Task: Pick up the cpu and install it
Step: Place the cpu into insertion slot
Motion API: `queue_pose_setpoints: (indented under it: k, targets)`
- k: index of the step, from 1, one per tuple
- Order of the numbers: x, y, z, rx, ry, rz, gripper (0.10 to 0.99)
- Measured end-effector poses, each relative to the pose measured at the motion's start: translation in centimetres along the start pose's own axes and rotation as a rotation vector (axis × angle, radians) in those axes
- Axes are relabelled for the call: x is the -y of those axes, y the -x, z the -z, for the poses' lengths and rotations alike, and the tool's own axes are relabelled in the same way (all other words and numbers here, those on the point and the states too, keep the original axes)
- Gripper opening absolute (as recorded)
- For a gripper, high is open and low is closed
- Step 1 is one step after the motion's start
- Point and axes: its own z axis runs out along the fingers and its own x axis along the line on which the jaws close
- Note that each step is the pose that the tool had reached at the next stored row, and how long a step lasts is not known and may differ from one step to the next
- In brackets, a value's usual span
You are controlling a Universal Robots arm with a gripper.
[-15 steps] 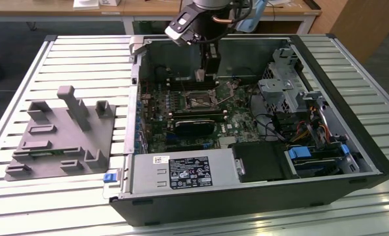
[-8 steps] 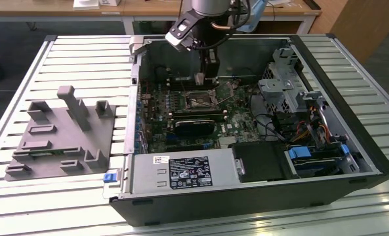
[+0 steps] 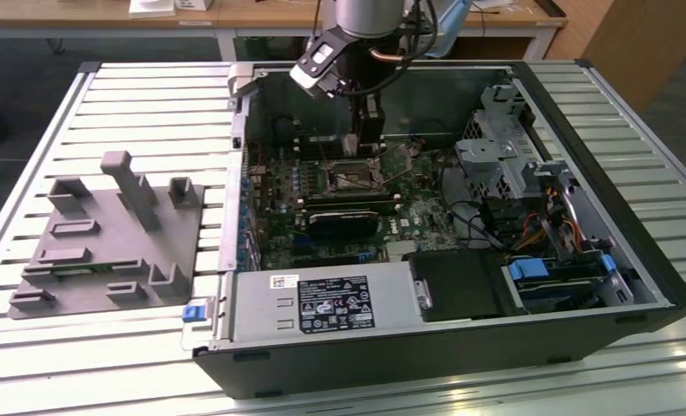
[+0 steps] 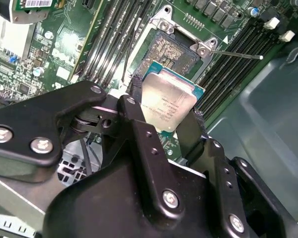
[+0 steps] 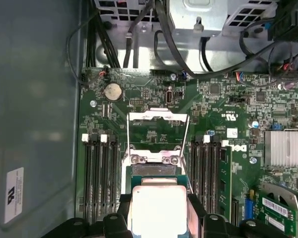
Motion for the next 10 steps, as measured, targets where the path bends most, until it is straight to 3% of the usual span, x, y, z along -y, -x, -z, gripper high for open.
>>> queue_pose_setpoints:
  k: [10]
  targets:
    - [0.26, -0.13, -1.44, 0.0073, 0.000, -0.003, 0.529]
